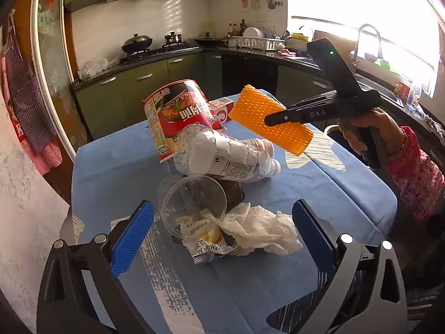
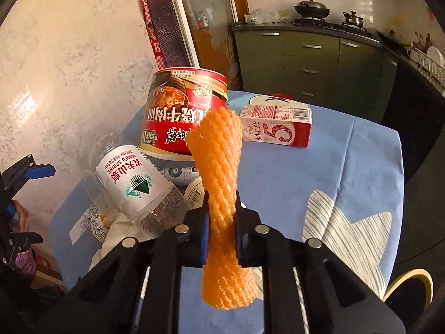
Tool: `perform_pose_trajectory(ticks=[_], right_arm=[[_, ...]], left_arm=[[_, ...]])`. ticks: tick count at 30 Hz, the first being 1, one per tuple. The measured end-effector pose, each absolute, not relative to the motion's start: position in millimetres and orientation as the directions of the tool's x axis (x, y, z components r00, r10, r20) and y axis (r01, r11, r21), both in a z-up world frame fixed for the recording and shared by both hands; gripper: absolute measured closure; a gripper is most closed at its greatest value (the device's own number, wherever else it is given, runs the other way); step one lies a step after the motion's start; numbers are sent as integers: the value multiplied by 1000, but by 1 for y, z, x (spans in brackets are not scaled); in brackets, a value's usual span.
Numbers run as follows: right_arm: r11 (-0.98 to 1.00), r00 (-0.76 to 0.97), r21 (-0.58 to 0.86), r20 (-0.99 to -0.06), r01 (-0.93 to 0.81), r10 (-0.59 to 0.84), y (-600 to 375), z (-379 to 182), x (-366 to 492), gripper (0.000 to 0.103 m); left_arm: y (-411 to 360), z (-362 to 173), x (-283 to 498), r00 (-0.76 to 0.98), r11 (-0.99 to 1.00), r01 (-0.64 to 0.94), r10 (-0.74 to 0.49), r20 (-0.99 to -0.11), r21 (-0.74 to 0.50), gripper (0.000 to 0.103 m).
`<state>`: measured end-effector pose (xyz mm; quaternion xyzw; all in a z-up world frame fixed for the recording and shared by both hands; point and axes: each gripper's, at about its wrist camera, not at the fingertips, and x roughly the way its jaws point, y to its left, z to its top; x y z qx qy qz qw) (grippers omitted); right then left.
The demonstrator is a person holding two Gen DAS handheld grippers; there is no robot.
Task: Collect trash
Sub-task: 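Grasp the orange foam fruit net with the right gripper and lift, then carry the foam net over the bin and open the right gripper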
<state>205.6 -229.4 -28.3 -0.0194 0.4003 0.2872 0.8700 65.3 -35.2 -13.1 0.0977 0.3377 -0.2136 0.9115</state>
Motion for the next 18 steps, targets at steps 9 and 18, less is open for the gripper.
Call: perform_pose_trajectory(ticks=[9,18], right_arm=[[921,655,159,-661,-355,366,-304,3,148,90],[991,694,132,-716,27,76,-439,-15,102,89]], left_arm=[[-52,-9,64,668,867,496,-350,-657,42,5],[-81,-10,65,635,827,561,-398,-662,40,5]])
